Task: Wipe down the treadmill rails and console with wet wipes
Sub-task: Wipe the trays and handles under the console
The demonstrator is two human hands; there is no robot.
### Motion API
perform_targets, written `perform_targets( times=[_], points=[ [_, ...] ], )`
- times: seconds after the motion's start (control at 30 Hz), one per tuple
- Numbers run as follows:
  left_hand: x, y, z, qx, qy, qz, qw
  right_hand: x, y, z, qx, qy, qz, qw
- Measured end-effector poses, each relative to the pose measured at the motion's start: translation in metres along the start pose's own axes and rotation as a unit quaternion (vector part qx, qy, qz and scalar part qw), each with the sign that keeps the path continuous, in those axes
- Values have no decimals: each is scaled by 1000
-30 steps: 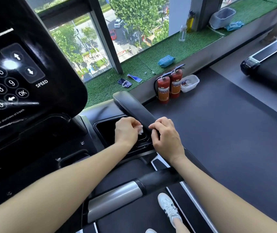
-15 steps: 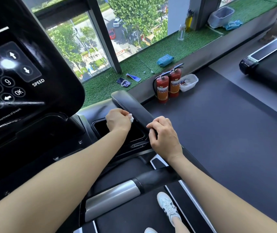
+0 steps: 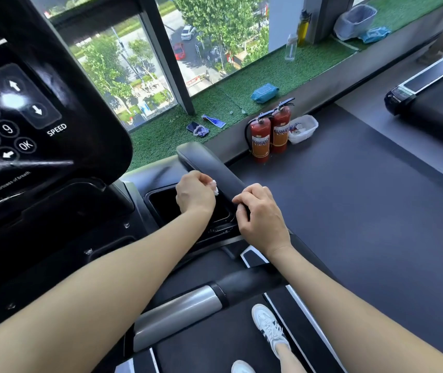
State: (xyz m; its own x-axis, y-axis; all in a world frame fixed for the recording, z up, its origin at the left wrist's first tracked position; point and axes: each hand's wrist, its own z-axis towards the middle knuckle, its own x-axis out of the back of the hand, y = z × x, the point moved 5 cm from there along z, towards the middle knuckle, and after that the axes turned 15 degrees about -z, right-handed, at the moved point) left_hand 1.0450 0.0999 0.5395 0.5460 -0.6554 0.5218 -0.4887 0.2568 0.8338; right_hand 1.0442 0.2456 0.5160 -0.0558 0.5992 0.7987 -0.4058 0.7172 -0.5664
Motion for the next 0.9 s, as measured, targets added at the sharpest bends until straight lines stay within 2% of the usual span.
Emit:
perform_targets(
  times=[0.1,0.23,0.3,0.5,0.63,0.73,0.8,0.9],
  points=[
    [-5,-6,-7,-9,-25,-12,1000,0,0,0,3,1,0,1000],
    [6,1,16,13,40,-25,999,-1,1,0,2,2,-3,1000],
    [9,7,13,7,42,-7,999,-1,1,0,2,4,1,1000],
    [-2,5,-33,-53,-40,44,997,0,-1,0,22,4,-2,1000],
    [0,4,-37,-10,-115,9,993,5,0,-1,9,-1,11,1000],
    [15,3,-42,-6,-124,-60,990,14,3,-3,-61,-5,71,996],
    [28,0,-44,-11,-110,-83,990,14,-1,-9,-131,-60,146,979],
    [38,-3,-51,2,-111,-131,985,9,-24,-19,-213,-166,307,913]
  ],
)
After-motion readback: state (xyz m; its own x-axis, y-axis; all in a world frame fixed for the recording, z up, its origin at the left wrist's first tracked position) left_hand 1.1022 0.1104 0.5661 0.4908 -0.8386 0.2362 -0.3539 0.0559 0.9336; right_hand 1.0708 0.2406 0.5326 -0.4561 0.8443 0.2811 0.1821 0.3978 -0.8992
